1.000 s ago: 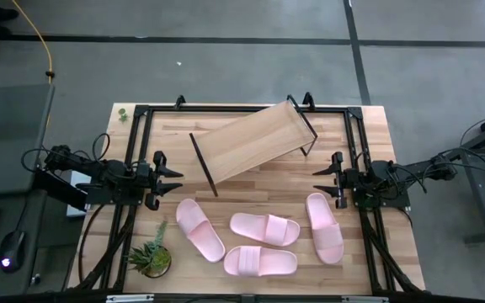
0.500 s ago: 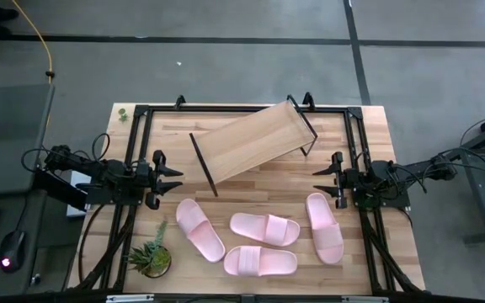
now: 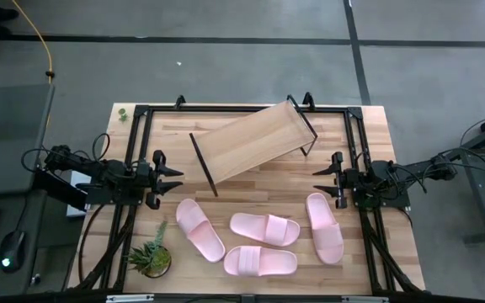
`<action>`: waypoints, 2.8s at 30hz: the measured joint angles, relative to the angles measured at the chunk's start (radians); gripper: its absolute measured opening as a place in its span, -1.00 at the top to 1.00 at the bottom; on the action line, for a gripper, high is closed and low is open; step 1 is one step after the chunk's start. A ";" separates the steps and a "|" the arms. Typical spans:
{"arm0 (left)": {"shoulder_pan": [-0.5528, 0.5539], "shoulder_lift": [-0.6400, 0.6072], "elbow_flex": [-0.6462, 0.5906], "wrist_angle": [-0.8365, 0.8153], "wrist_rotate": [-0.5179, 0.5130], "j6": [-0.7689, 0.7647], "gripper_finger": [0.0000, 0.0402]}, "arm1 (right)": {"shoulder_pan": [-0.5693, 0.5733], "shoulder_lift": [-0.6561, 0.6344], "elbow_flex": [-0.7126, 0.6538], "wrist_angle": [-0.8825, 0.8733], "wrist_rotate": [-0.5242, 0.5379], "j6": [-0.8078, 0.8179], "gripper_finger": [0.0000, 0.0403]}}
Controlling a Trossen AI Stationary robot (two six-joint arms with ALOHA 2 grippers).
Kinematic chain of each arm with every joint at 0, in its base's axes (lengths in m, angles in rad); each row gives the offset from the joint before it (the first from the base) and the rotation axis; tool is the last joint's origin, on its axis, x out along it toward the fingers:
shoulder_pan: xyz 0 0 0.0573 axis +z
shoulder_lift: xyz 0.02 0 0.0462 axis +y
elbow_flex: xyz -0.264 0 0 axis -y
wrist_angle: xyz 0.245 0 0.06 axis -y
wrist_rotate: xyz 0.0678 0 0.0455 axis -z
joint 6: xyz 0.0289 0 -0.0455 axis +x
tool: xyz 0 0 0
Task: Pick and place slides into the shelf
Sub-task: Put the pink slide on the shelf
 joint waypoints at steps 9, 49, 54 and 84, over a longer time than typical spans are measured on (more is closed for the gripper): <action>0.000 0.000 0.000 0.001 -0.002 0.001 0.36 | 0.000 0.000 0.000 0.000 0.000 0.000 0.12; 0.000 0.000 0.005 0.130 -0.141 -0.002 0.36 | 0.001 0.001 0.175 -0.129 0.085 0.050 0.12; 0.000 0.000 0.058 0.122 -0.141 0.035 0.36 | 0.001 0.001 0.247 -0.253 0.085 0.128 0.12; 0.000 0.316 0.440 -0.126 -0.154 -0.080 0.36 | 0.001 0.440 0.682 -0.256 0.137 0.021 0.12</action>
